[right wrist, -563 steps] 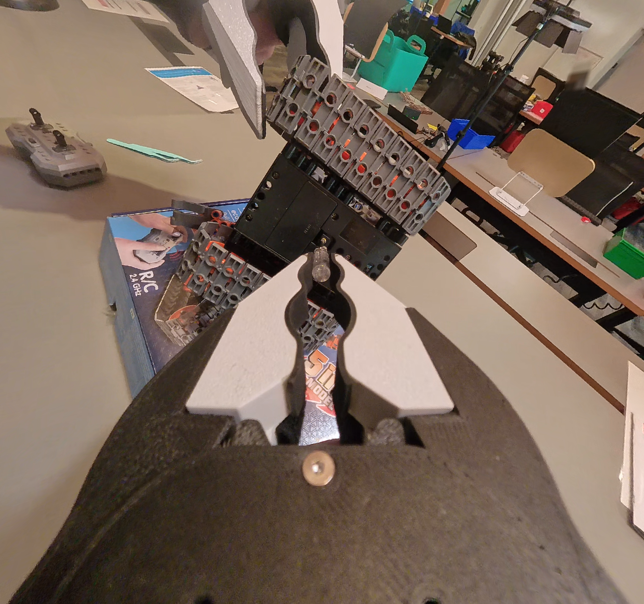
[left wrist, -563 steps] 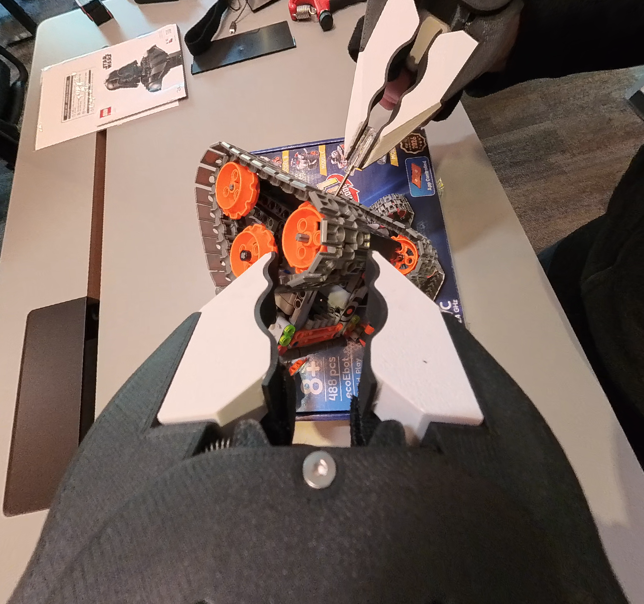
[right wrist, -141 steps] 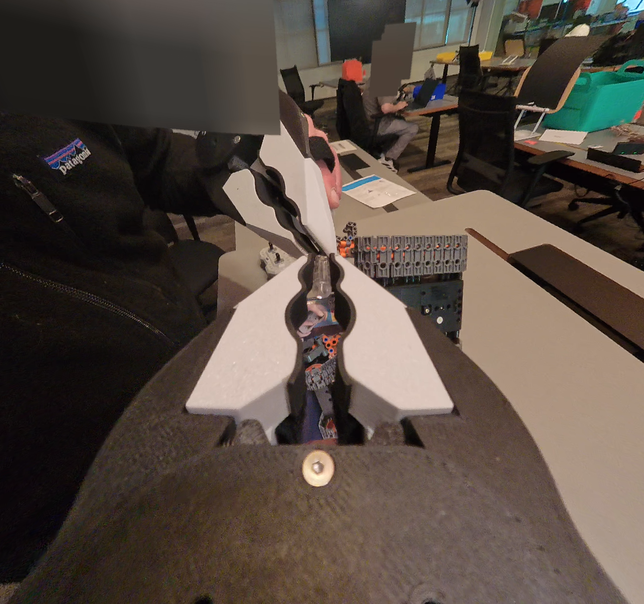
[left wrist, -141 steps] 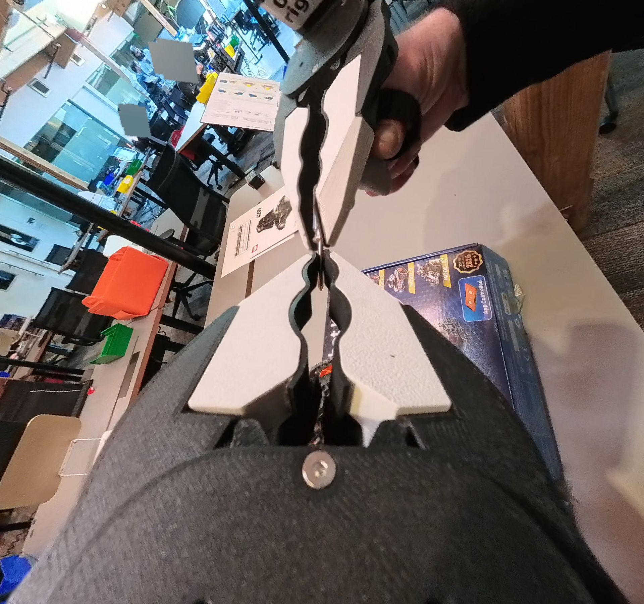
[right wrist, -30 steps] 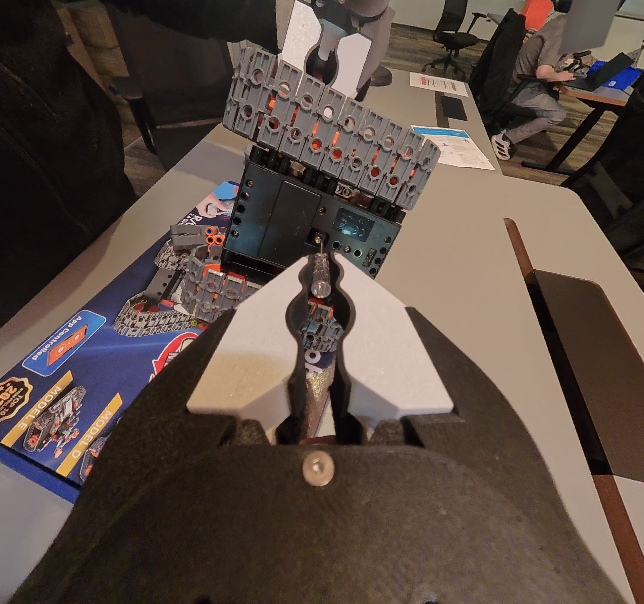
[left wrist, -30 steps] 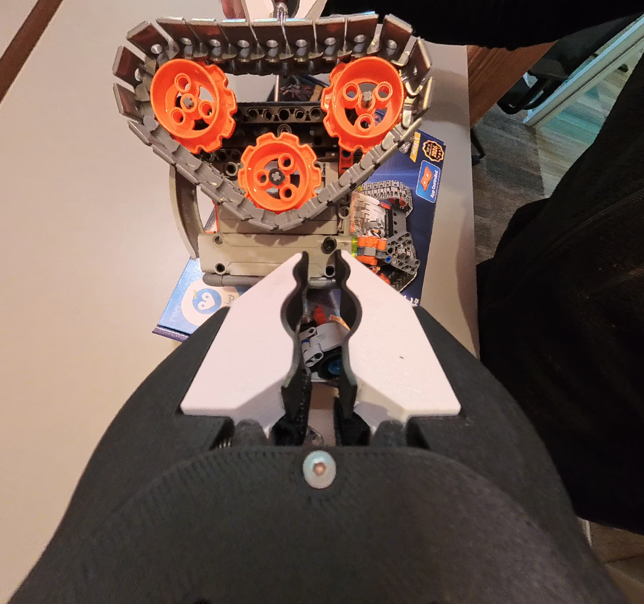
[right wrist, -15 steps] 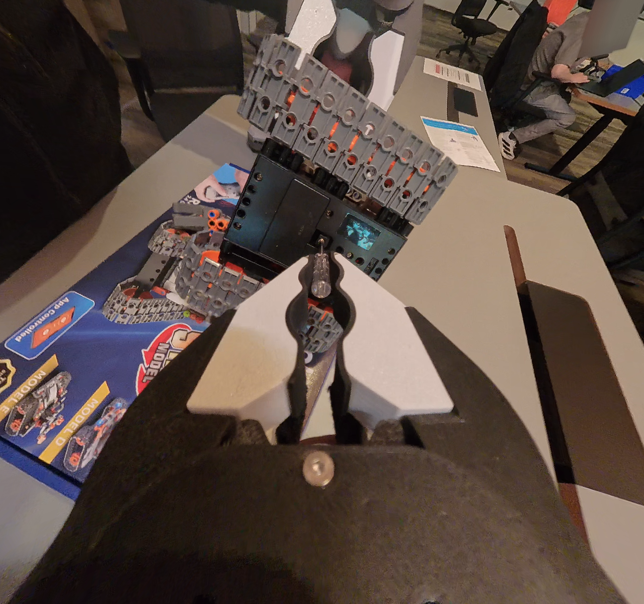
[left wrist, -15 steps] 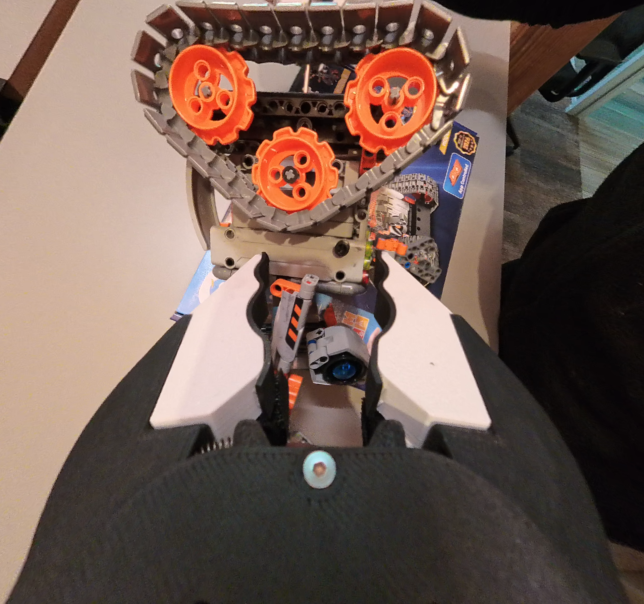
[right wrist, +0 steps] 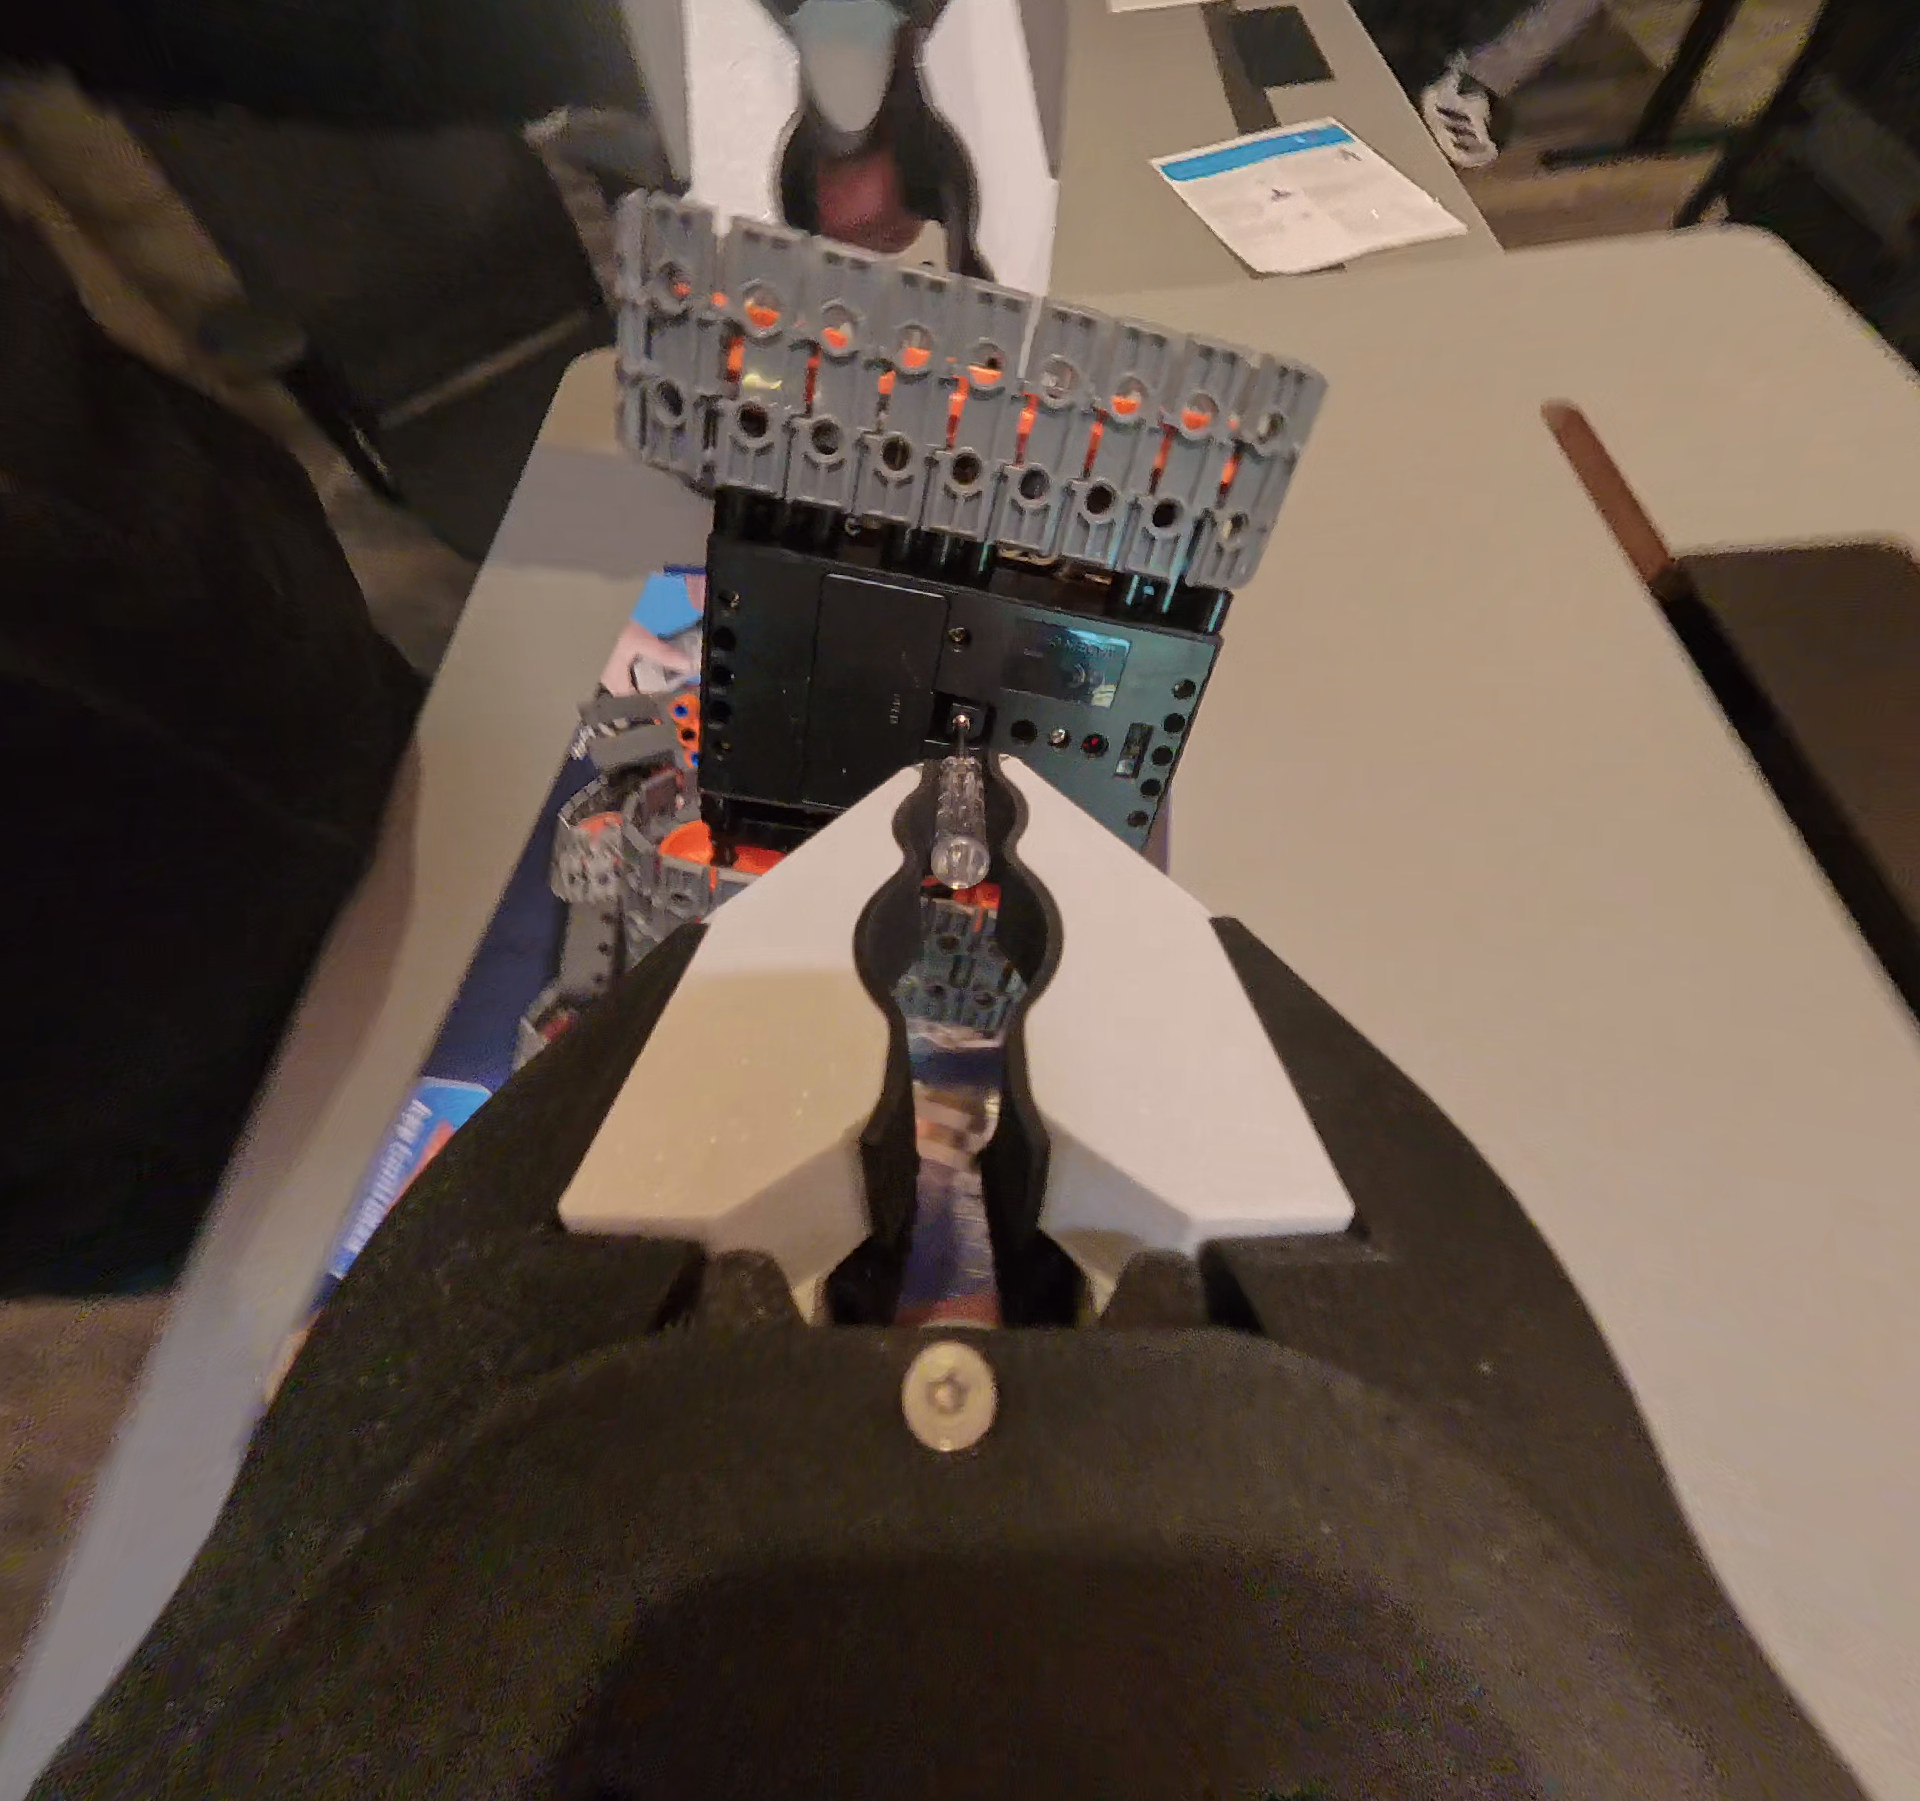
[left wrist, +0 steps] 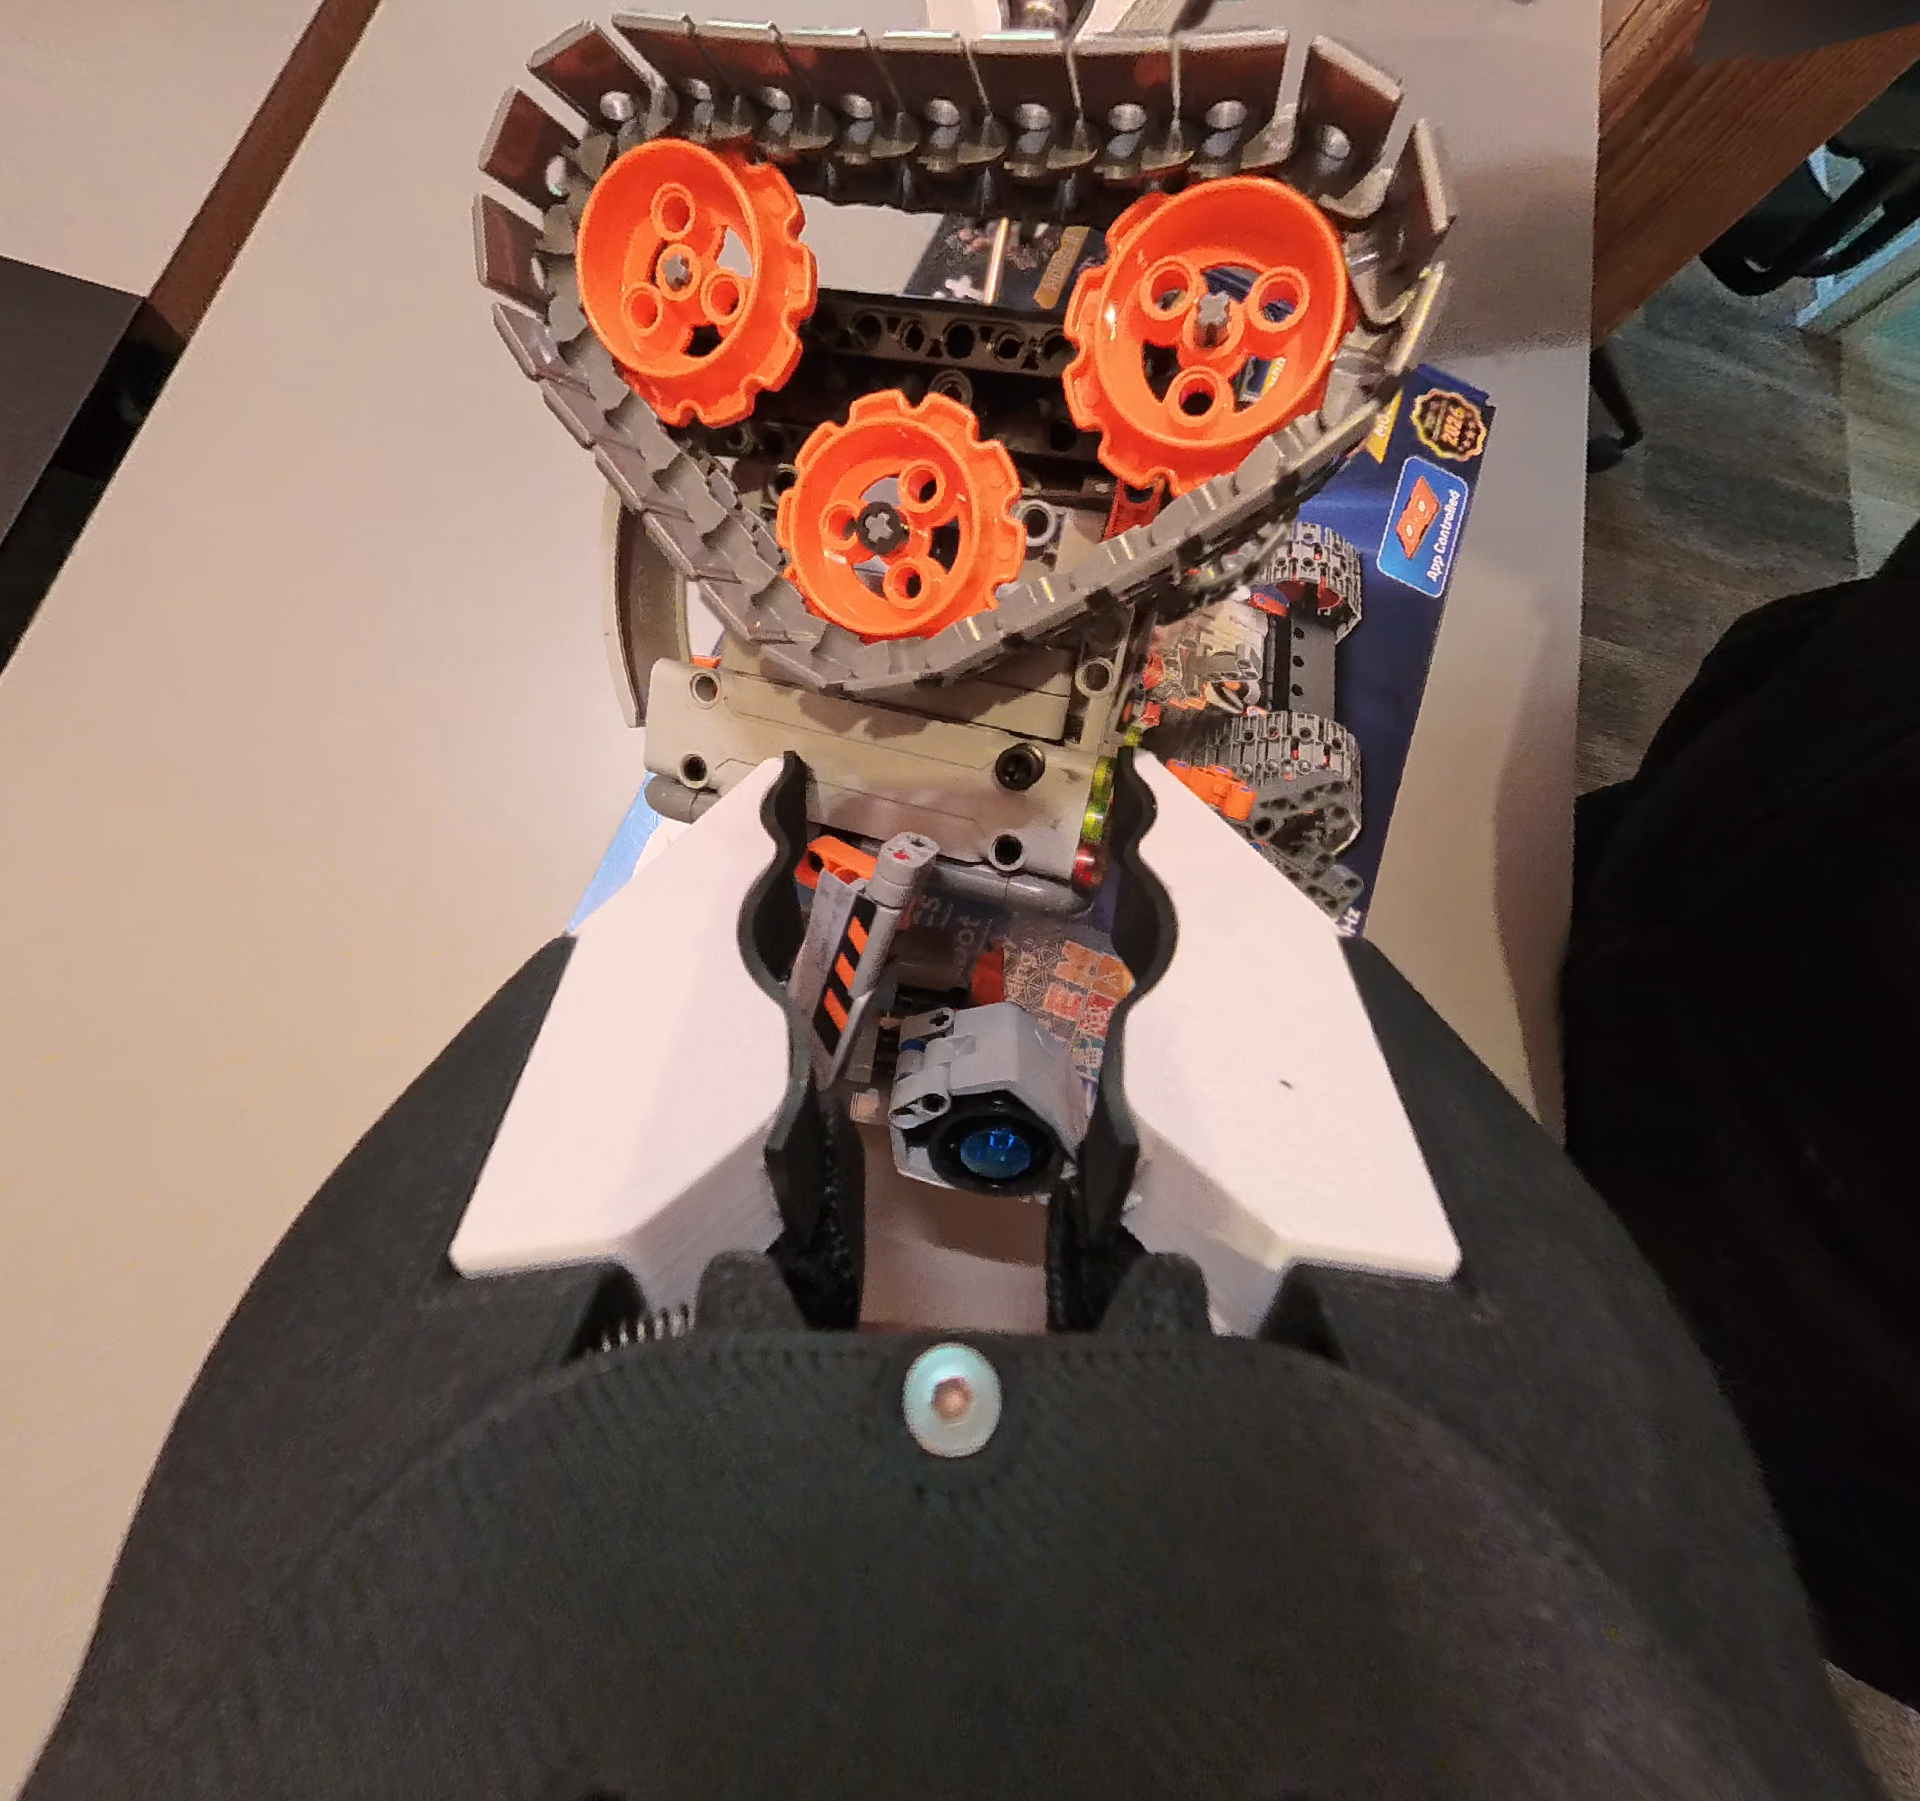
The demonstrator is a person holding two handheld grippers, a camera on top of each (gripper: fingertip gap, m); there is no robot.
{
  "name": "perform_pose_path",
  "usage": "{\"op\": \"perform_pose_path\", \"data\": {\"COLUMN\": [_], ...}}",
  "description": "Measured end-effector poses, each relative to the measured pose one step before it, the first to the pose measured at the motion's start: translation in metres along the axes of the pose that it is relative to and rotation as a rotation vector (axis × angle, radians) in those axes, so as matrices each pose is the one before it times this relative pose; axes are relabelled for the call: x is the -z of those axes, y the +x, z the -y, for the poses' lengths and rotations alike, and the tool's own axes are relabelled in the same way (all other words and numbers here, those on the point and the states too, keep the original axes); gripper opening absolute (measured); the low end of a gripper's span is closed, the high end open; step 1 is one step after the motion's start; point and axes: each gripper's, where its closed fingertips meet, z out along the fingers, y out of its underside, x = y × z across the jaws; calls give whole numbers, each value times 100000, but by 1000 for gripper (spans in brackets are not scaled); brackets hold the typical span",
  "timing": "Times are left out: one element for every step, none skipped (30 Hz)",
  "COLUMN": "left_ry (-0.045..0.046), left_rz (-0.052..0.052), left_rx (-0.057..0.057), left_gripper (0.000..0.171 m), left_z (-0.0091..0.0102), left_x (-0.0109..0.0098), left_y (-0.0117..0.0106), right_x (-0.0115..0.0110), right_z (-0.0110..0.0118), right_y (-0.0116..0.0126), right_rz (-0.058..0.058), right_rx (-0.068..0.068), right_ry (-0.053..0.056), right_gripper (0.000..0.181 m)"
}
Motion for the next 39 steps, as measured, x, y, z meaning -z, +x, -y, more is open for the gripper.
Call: {"op": "perform_pose_path", "data": {"left_ry": [349,239,156,69,-31,61,-269,-505,-235,-197,-29,194,484,706,627,112,34,-80,-188,-162,-152,-133,-36,20,-48,-186,-245,-78,43,92,-43,-49,-119,-8,50,-18,-57,-71,-14], "left_rz": [321,201,361,2,68,469,425,132,485,474,66,-222,-161,-163,-114,-90,25,39,-53,-106,-59,21,31,-19,-24,115,173,76,-101,-118,21,-6,11,2,-33,-47,-50,-19,-39], "left_rx": [-147,-322,-309,-255,-369,-202,-626,-897,-552,-322,-414,-204,-82,108,118,-72,-327,-375,-451,-232,-94,-193,-113,141,151,-126,-226,-188,66,-6,-185,-70,-122,-73,-36,-81,-81,-57,-5], "left_gripper": [57,57,57,57,57,57,57,57,57,57,57,57,56,56,56,56,56,56,56,56,56,56,56,56,56,56,56,56,55,55,55,55,56,55,55,55,56,56,56], "left_z": [-1,-1,8,5,-14,27,-33,-77,-52,-39,-47,-7,42,84,89,30,22,29,-10,-28,-17,-22,-11,3,5,-13,-15,-14,-8,4,1,15,-2,11,13,2,-2,2,1], "left_x": [-9,-17,-17,10,-24,-29,1,26,25,22,29,40,-3,-70,-50,-31,-35,-12,-26,13,20,24,-10,-1,-10,-6,4,2,-4,-15,-9,-7,-9,-13,-10,-19,-3,-9,-3], "left_y": [-15,-10,-43,9,2,-53,-28,21,-27,-62,-9,-14,-15,-26,-52,-47,-32,1,28,30,11,11,23,13,23,19,27,43,36,38,24,19,12,3,6,9,6,7,18], "right_x": [-29,-20,0,4,8,11,-14,-28,-28,-40,-34,4,71,160,275,360,376,445,424,203,98,8,-69,-148,-214,-255,-247,-211,-170,-123,-67,-5,44,67,77,98,28,-23,-20], "right_z": [-21,-34,3,-44,-92,5,-24,-96,-81,-184,-259,-198,-89,-23,116,171,176,568,624,67,-189,-26,79,200,178,119,87,7,-75,-212,-276,-178,-117,-188,-147,-24,-78,-117,11], "right_y": [-78,-2,26,-7,50,62,-51,-124,-136,-127,-98,-67,40,82,120,152,-2,-406,-455,-9,448,33,-629,-499,-342,-262,-72,-67,-174,44,3,-111,34,17,56,162,21,62,-6], "right_rz": [-861,-971,-1068,-1296,-1660,-1636,-1162,-453,296,829,944,756,-97,-577,-631,-73,1519,3476,2220,-1815,-5459,-3597,1068,1171,855,770,279,1014,1677,-7,454,1472,419,430,40,-608,222,-427,-148], "right_rx": [-7775,-8737,-9889,-8464,-8542,-9899,-9286,-8855,-9553,-7875,-5220,-3671,-2232,-491,-63,-868,-1303,1654,5687,10163,16105,20391,18439,12723,9512,8415,6127,3552,3077,3489,2432,1041,985,1209,813,15,-189,668,597], "right_ry": [1201,1488,1948,1935,1914,2729,3102,3365,4044,3407,2409,2117,1976,1375,1516,1690,1660,4151,3609,-1967,-4885,-3523,-2240,-1670,-1805,-1953,-1550,-1273,-1171,-1528,-1534,-505,64,-457,-311,440,-59,-339,288], "right_gripper": [4,4,4,4,4,4,4,4,4,4,4,4,4,4,4,4,5,4,4,4,4,4,4,4,4,4,4,4,4,4,4,4,4,4,4,4,4,4,4]}}
